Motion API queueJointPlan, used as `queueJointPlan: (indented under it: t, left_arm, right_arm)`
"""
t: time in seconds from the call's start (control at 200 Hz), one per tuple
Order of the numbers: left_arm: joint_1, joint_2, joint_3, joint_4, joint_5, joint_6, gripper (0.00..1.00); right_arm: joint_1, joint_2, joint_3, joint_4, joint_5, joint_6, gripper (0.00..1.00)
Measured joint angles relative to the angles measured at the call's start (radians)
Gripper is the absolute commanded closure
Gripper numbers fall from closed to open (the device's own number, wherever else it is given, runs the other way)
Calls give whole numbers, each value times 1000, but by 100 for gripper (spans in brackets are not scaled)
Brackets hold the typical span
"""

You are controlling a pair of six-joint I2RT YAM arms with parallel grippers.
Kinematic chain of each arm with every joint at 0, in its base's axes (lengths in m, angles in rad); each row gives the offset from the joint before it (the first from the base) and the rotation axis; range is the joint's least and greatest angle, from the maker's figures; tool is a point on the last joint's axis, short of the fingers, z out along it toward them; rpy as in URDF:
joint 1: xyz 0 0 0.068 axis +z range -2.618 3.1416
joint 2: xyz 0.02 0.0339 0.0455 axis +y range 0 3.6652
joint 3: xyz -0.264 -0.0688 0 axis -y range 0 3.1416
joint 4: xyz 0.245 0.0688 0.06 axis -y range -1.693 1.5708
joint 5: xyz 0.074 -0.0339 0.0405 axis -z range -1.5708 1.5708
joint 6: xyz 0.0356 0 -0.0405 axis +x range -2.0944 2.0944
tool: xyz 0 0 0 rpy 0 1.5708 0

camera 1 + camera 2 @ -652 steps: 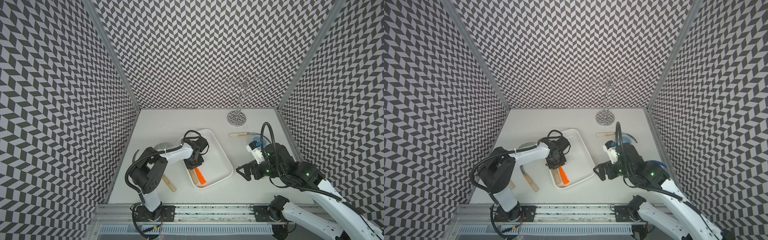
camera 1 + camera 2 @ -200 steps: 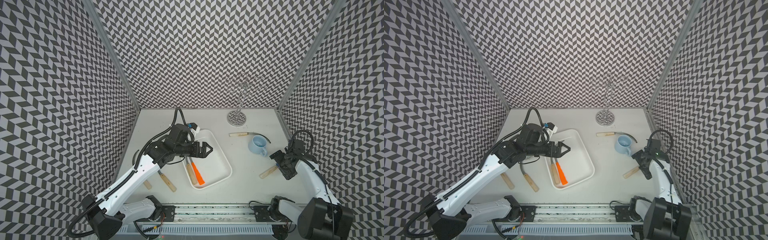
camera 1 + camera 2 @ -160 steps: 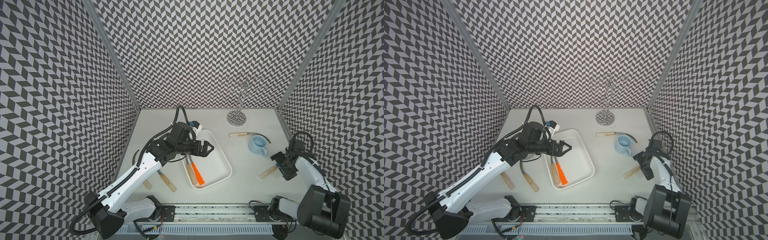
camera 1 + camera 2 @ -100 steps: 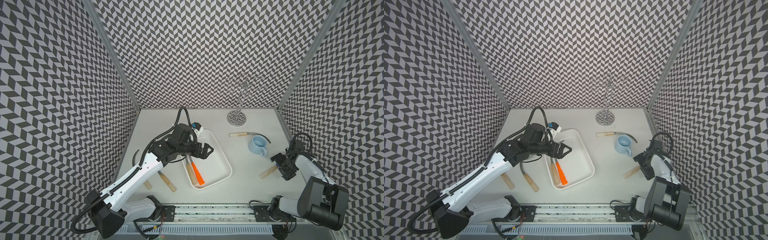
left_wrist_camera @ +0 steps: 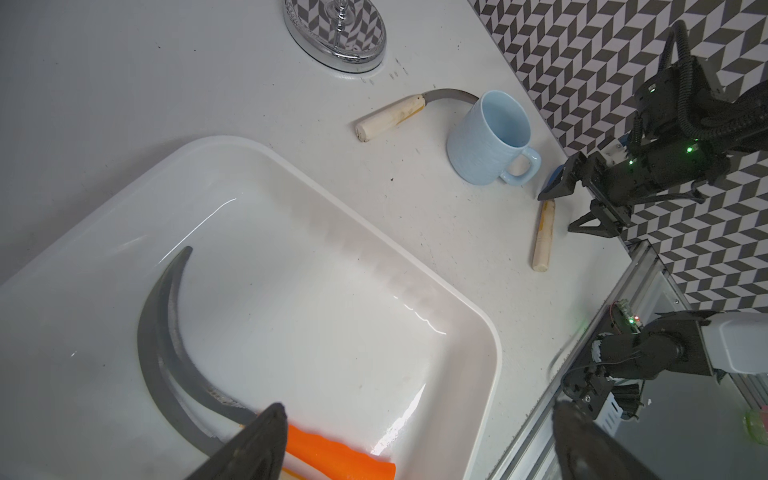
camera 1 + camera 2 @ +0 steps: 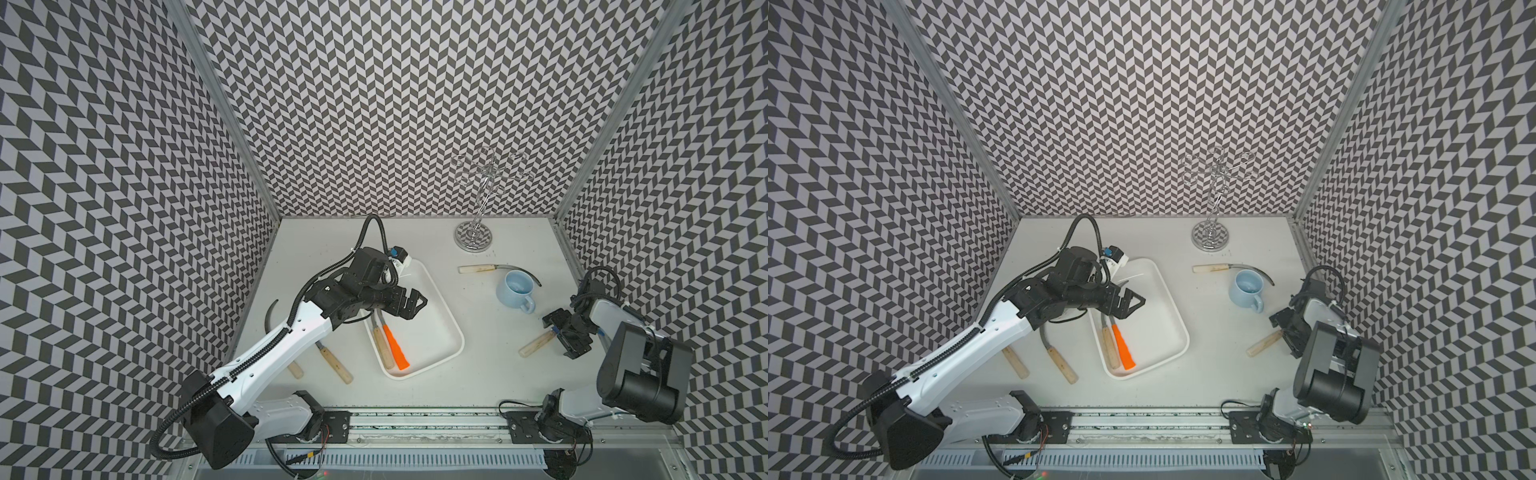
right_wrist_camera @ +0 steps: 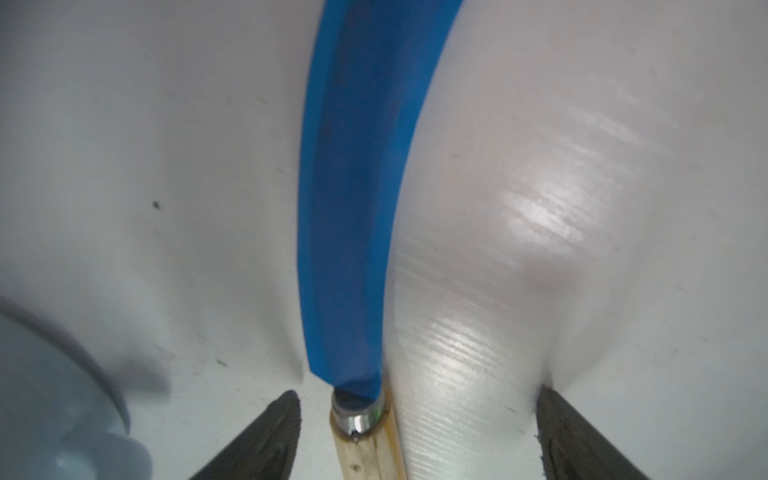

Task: Put small sickles into storage boxes
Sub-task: Pick up the sickle at the center of the board.

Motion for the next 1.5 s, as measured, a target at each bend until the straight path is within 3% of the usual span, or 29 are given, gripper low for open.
queueJointPlan:
  t: [0.265,1.132,1.502]
  left_arm:
    - [-11,13,3,0,-26,26,0]
    - [-13,13,3,-5,-62,51,0]
    - [-25,13,3,-5,-72,60,0]
  right_arm:
    - [0,66,54,-50,30,20,19]
    - [50,189,174,-66,60,69,25]
    - [82,182,143,-18,88,100,47]
